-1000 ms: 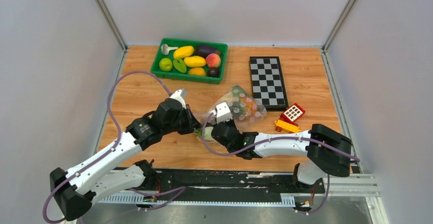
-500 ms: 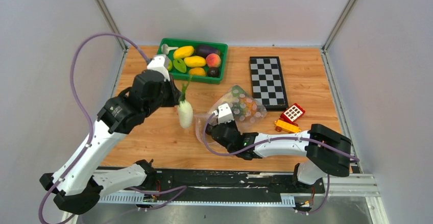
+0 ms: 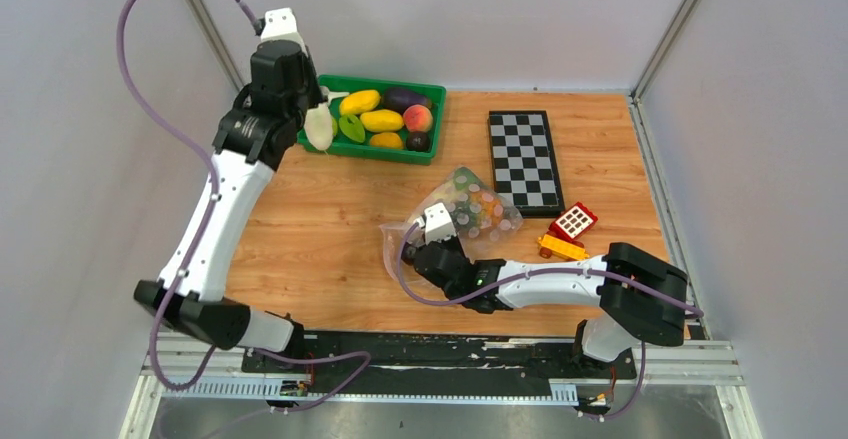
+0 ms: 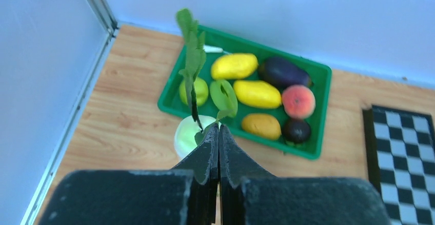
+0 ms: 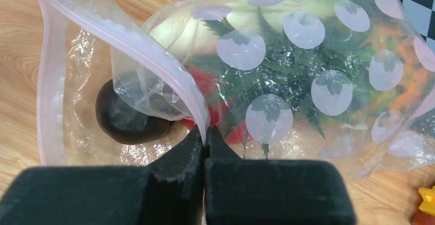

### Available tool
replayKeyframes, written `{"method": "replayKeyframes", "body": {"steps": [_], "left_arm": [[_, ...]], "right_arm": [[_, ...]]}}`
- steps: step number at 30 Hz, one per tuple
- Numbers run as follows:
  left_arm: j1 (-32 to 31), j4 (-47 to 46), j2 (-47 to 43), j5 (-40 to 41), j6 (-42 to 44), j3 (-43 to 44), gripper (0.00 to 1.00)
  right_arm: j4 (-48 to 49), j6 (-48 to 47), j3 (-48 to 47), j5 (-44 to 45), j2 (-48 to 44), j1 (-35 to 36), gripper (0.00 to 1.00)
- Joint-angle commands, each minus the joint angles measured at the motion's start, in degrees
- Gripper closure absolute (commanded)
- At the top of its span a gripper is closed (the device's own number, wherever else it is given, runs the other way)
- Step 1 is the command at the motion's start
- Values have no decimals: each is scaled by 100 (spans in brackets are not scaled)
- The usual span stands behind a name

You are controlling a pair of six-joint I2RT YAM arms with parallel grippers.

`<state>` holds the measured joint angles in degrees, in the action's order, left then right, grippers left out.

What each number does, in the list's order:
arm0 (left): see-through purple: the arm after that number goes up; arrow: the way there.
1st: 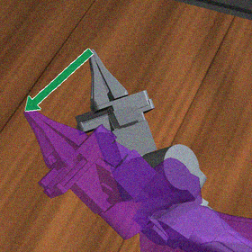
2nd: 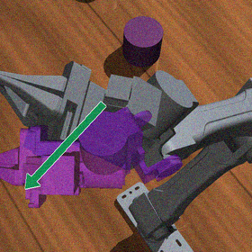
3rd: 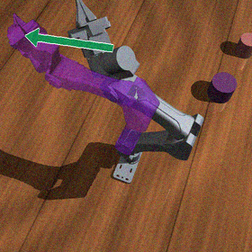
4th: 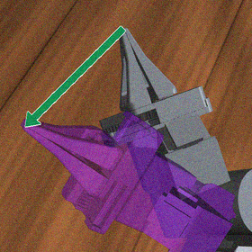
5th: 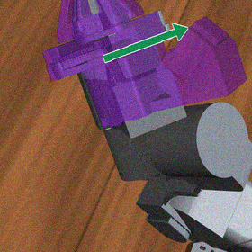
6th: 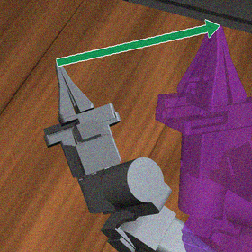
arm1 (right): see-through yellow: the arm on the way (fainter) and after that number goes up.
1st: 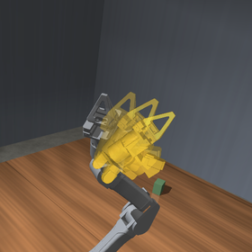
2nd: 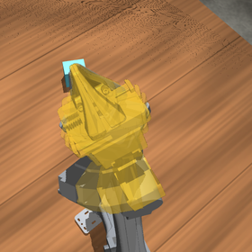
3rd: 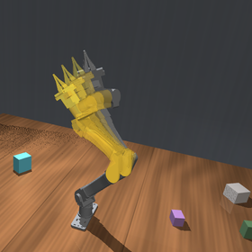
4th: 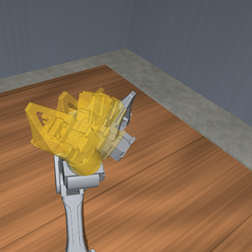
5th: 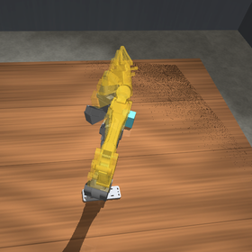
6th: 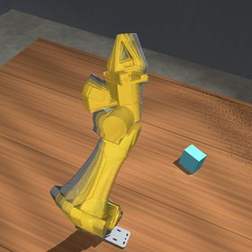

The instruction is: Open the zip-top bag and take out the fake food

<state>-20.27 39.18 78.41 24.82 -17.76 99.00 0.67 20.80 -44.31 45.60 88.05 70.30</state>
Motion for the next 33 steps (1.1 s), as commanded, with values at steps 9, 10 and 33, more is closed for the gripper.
{"method": "replayKeyframes", "body": {"steps": [9, 10, 33], "left_arm": [[1083, -2715, 2416, -420, 152, 909, 100], [1153, -2786, 2672, -509, 128, 1133, 100], [1386, -2061, 3264, -2034, -15, 566, 23]], "right_arm": [[192, -693, -310, -524, 20, -26, 100], [197, -722, -314, -539, 19, -30, 100], [12, -791, -303, -692, -175, -40, 100]]}}
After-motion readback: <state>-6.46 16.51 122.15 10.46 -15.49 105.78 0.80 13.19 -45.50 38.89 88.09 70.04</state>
